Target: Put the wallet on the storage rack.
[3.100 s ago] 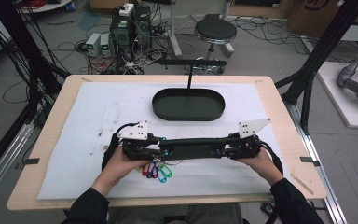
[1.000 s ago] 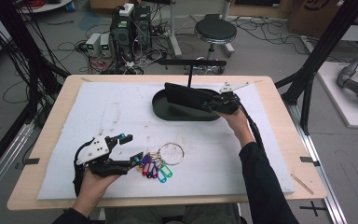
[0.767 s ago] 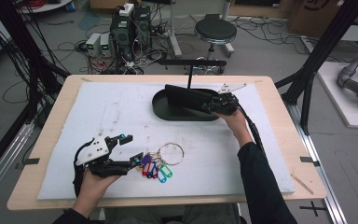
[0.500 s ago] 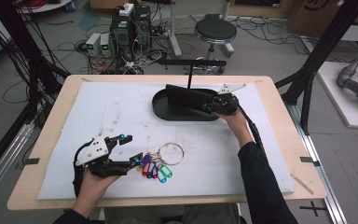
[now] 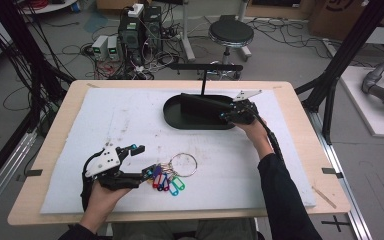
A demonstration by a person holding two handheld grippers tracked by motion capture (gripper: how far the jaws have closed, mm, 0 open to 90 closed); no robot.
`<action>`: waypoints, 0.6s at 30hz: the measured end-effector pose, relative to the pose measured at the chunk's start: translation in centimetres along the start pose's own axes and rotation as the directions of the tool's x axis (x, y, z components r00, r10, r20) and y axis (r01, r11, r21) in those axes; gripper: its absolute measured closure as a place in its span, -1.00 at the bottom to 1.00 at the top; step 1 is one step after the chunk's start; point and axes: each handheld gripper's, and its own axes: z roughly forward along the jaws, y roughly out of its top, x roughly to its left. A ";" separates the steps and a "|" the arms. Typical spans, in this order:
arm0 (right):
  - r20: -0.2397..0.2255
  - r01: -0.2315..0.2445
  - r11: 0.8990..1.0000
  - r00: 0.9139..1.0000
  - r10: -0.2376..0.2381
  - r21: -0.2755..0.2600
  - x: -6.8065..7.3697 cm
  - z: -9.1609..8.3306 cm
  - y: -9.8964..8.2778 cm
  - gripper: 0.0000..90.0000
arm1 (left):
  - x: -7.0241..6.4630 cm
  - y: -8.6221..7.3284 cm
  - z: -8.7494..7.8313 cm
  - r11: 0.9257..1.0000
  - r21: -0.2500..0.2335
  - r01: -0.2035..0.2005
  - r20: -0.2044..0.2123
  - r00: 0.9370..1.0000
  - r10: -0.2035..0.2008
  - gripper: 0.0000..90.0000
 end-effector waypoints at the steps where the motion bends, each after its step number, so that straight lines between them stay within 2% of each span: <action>1: 0.022 -0.007 1.000 1.000 0.007 0.000 0.0 -0.1 0.1 0.10 | 0.0 0.0 0.0 1.000 -0.002 0.001 0.000 1.000 -0.001 -0.39; 5: 0.034 -0.028 1.000 0.999 0.028 -0.003 -0.3 -1.1 0.2 -0.05 | 0.0 0.0 0.1 1.000 0.003 -0.002 0.003 1.000 0.002 -0.39; 11: 0.000 -0.079 0.996 0.997 0.079 -0.047 -0.9 -4.0 0.3 -0.18 | 0.3 0.0 0.3 1.000 0.001 0.004 -0.003 1.000 -0.004 -0.39; 12: -0.006 -0.093 0.993 0.996 0.093 -0.074 -1.1 -5.3 0.4 -0.19 | 0.4 0.0 0.4 1.000 0.002 0.006 -0.005 1.000 -0.006 -0.39; 13: -0.006 -0.093 0.993 0.996 0.093 -0.074 -1.1 -5.3 0.4 -0.19 | 0.5 0.0 0.5 1.000 0.004 0.007 -0.009 1.000 -0.007 -0.39; 18: -0.047 -0.145 0.977 0.989 0.140 -0.156 -1.1 -8.8 0.5 -0.26 | 1.0 -0.2 0.9 1.000 0.017 0.018 -0.018 1.000 -0.017 -0.39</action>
